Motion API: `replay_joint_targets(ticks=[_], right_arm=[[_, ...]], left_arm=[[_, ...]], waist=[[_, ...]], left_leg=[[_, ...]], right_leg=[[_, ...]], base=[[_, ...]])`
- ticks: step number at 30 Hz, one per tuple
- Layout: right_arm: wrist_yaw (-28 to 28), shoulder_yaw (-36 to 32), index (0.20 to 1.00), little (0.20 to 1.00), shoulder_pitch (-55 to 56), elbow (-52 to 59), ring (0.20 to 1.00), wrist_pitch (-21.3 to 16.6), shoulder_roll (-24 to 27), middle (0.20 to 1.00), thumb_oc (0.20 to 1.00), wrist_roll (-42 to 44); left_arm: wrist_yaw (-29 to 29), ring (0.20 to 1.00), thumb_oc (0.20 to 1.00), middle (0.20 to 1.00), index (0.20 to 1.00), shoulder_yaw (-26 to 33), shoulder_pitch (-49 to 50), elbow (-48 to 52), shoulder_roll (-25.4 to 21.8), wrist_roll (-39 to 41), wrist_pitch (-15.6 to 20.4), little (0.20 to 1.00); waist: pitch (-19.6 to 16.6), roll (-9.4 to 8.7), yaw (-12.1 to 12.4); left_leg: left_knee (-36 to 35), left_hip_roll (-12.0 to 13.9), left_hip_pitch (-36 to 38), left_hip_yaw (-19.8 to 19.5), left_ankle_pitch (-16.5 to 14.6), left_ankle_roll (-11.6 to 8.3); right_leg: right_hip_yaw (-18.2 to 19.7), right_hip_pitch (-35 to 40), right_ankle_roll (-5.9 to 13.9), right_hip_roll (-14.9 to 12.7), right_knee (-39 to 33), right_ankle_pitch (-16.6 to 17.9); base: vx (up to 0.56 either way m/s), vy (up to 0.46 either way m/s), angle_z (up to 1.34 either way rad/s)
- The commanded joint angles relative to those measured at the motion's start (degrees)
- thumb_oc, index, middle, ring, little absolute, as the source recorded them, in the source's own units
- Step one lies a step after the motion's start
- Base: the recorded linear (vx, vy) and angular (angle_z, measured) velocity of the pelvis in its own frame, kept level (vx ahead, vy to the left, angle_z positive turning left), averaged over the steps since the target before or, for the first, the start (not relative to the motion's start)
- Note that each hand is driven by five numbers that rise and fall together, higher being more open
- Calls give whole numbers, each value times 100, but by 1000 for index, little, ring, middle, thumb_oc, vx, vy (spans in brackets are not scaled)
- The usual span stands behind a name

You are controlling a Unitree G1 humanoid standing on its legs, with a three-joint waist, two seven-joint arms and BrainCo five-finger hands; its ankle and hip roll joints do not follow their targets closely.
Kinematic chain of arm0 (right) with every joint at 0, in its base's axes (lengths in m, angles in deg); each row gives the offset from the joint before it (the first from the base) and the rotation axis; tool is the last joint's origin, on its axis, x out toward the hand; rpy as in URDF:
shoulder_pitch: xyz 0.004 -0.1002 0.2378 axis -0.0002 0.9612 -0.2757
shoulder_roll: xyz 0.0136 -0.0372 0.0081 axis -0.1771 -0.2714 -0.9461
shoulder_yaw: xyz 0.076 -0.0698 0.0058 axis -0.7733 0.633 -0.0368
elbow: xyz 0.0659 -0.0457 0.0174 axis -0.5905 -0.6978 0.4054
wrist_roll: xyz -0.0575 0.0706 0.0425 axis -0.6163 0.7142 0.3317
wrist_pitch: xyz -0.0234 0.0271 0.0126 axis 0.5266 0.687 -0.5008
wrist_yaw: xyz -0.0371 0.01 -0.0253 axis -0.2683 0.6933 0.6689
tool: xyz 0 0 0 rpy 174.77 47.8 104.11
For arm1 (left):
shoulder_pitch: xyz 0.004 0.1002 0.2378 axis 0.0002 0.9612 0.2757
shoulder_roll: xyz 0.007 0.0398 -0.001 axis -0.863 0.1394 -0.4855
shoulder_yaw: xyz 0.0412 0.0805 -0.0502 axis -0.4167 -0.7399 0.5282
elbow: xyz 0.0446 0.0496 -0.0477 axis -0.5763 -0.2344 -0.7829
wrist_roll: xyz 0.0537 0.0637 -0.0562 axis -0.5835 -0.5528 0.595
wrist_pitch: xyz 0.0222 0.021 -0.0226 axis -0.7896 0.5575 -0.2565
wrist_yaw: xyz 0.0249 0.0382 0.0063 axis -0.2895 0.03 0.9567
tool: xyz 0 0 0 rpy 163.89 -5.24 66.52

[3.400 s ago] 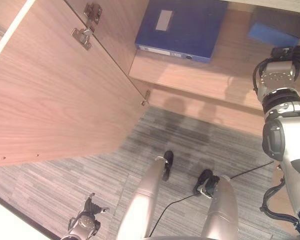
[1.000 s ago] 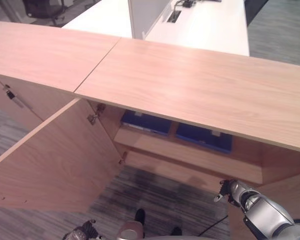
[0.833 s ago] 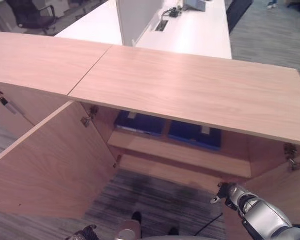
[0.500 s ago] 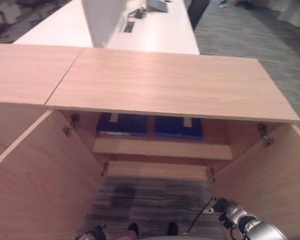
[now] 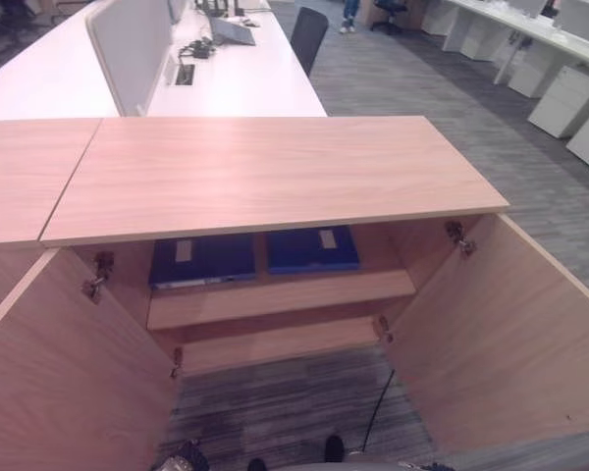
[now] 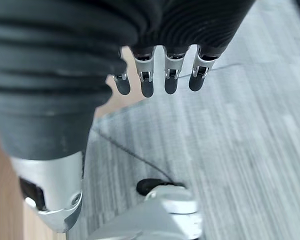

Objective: Put the empty folder in the office cabinet

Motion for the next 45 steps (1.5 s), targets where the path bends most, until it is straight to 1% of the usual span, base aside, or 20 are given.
replay_joint_targets(ticks=[1, 3, 6, 7, 9, 11, 13, 16, 17, 20, 25, 29, 36, 38, 39, 40, 41, 42, 43, 45], right_arm=[[111, -271, 1000, 1000, -309, -319, 1000, -132, 170, 1000, 1000, 350], [123, -425, 1000, 1000, -275, -371, 1000, -115, 267, 1000, 1000, 305], [134, -636, 1000, 1000, -235, -428, 1000, -72, 468, 1000, 1000, 134], [133, -640, 1000, 1000, -232, -427, 1000, -71, 469, 1000, 1000, 131], [166, -827, 1000, 1000, -224, -505, 1000, -11, 594, 1000, 1000, 24], [185, -882, 1000, 1000, -215, -557, 1000, 11, 616, 1000, 1000, 17], [185, -945, 1000, 1000, -196, -586, 1000, 39, 624, 1000, 1000, 22], [181, -932, 1000, 1000, -164, -587, 1000, 52, 592, 1000, 1000, -34], [165, -918, 1000, 1000, -108, -630, 1000, 43, 572, 1000, 1000, -63], [192, -942, 1000, 1000, -104, -596, 1000, -2, 685, 1000, 1000, -17], [450, -959, 1000, 1000, -281, 7, 1000, -193, 1221, 1000, 1000, -67], [741, -950, 1000, 1000, -433, 1064, 1000, -325, 1964, 1000, 1000, -496], [854, -813, 1000, 1000, -534, 2379, 1000, -384, 2573, 1000, 1000, -1108], [853, -757, 1000, 1000, -596, 2491, 1000, -402, 2639, 1000, 1000, -1164], [783, -578, 1000, 1000, -794, 2634, 1000, -459, 2649, 1000, 1000, -1152], [783, -574, 1000, 1000, -801, 2630, 1000, -460, 2650, 1000, 1000, -1151], [748, -458, 1000, 1000, -907, 2730, 1000, -492, 2652, 1000, 1000, -1164], [683, -265, 1000, 1000, -1098, 2934, 1000, -553, 2668, 1000, 1000, -1166], [660, -207, 1000, 1000, -1185, 2977, 1000, -578, 2690, 1000, 1000, -1145], [626, -168, 1000, 1000, -1195, 3149, 1000, -586, 2716, 1000, 1000, -1186]], left_arm=[[37, 1000, 1000, 1000, 1000, 372, -150, -329, 98, 286, 52, 1000], [90, 1000, 1000, 1000, 1000, 416, -154, -304, 79, 341, 54, 1000], [108, 1000, 1000, 1000, 1000, 468, -140, -322, -11, 340, 70, 1000], [109, 1000, 1000, 1000, 1000, 465, -140, -323, -10, 339, 71, 1000], [150, 1000, 1000, 1000, 1000, 478, -114, -369, -129, 253, 64, 1000], [161, 1000, 1000, 1000, 1000, 474, -115, -383, -171, 215, 60, 1000], [180, 1000, 1000, 1000, 1000, 480, -72, -417, -274, 175, 64, 1000], [171, 1000, 1000, 1000, 1000, 566, -6, -456, -322, 161, 65, 1000], [159, 1000, 1000, 1000, 1000, 731, 86, -522, -378, 208, 57, 1000], [151, 1000, 1000, 1000, 1000, 849, 160, -530, -373, 326, 68, 1000], [121, 1000, 1000, 1000, 1000, 812, 227, -418, -285, 363, 98, 1000], [70, 1000, 1000, 1000, 1000, 803, 341, -191, -272, 467, 142, 1000], [138, 1000, 1000, 1000, 1000, 722, 487, 113, -296, 388, 103, 1000], [152, 1000, 1000, 1000, 1000, 710, 499, 127, -292, 410, 101, 1000], [170, 1000, 1000, 1000, 1000, 694, 511, 137, -234, 442, 100, 1000], [170, 1000, 1000, 1000, 1000, 697, 509, 136, -233, 441, 100, 1000], [177, 1000, 1000, 1000, 1000, 655, 508, 148, -215, 427, 106, 1000], [166, 1000, 1000, 1000, 1000, 597, 503, 168, -228, 405, 121, 1000], [154, 1000, 1000, 1000, 1000, 593, 523, 162, -230, 413, 132, 1000], [156, 1000, 1000, 1000, 1000, 602, 549, 156, -235, 410, 127, 1000]], waist=[[185, 320, 35], [147, 388, 12], [14, 415, 39], [13, 414, 47], [-136, 363, 67], [-177, 333, 61], [-253, 162, 66], [-336, 67, 97], [-408, -16, 126], [-409, -31, 82], [-407, 56, -39], [-376, 167, -85], [-289, 295, -52], [-271, 320, -32], [-167, 268, 88], [-166, 271, 76], [-111, 235, 147], [2, 159, 216], [31, 132, 236], [30, 129, 213]], left_leg=[[11, -102, 175, -193, -808, 76], [11, 0, 197, -50, -857, 108], [11, 68, 153, 129, -876, 139], [11, 63, 154, 135, -879, 143], [11, 81, 112, 239, -907, 138], [11, 99, 97, 258, -901, 117], [11, 145, 20, 452, -769, 69], [11, 194, 61, 567, -748, 8], [11, 327, 144, 680, -700, -92], [28, 633, 214, 741, -589, -270], [128, 1101, 199, 799, -401, -503], [351, 1596, 105, 836, -192, -711], [508, 2022, 57, 804, 61, -874], [604, 2065, 70, 699, -55, -926], [999, 1988, -166, 419, -90, -823], [1033, 1994, -190, 403, -108, -822], [1314, 1846, -299, 83, -247, -749], [1858, 1447, -569, -357, -575, -579], [1964, 1253, -671, -429, -741, -499], [1919, 1177, -672, -346, -846, -434]], right_leg=[[-1206, -369, 195, -445, 203, -145], [-1044, -310, 194, -774, 507, -201], [-857, -107, 310, -1264, 530, -39], [-848, -110, 317, -1267, 528, -33], [-732, 100, 465, -1595, 370, 275], [-690, 155, 518, -1676, 334, 404], [-602, 282, 559, -1752, 86, 706], [-734, 451, 637, -1609, -257, 568], [-724, 578, 671, -1382, -520, 371], [-572, 604, 572, -1056, -625, 175], [-451, 622, 344, -564, -650, -176], [-419, 660, 116, -136, -549, -529], [-462, 806, -148, 310, -528, -891], [-419, 896, -139, 377, -563, -995], [-372, 851, -251, 427, -596, -947], [-381, 851, -251, 428, -597, -947], [-319, 856, -287, 445, -611, -954], [-277, 852, -348, 451, -612, -951], [-298, 845, -351, 452, -619, -936], [-334, 860, -342, 470, -635, -934]], base=[[-135, -3, -109], [-76, -15, -109], [-19, -53, -65], [6, -65, -37], [28, -136, -40], [-2, -166, -25], [-26, -304, -36], [68, -229, -41], [93, -291, -40], [65, -300, -44], [16, -254, -19], [7, -258, -13], [13, -178, -8], [15, -133, -12], [-111, -182, -10], [-125, -170, -2], [-95, -134, -39], [-122, -151, -57], [-107, -96, -68], [-30, -14, -21]])
